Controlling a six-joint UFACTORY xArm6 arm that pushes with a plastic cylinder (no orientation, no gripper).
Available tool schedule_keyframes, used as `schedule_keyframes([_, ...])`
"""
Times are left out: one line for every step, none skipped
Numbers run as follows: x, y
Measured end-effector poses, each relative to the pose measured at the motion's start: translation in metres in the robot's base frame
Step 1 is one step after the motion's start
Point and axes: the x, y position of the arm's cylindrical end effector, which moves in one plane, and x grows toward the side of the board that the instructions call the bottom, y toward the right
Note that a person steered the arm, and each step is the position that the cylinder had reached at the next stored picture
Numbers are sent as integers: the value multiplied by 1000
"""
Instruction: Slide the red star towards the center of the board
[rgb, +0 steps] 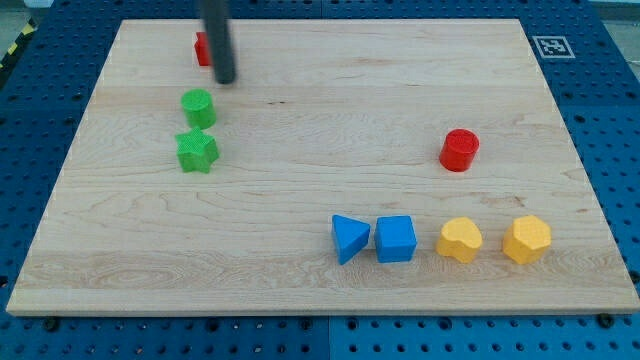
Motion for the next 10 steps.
schedule_keyframes([-10,-84])
schedule_keyframes([-64,-110])
schedule_keyframes([-80,-92])
schedule_keyframes([-79,-50])
schedule_keyframes([-68,9])
schedule_keyframes([-35,41])
schedule_keyframes([-10,65])
schedule_keyframes([-8,81])
schedule_keyframes([-9,71])
schedule_keyframes([-6,52])
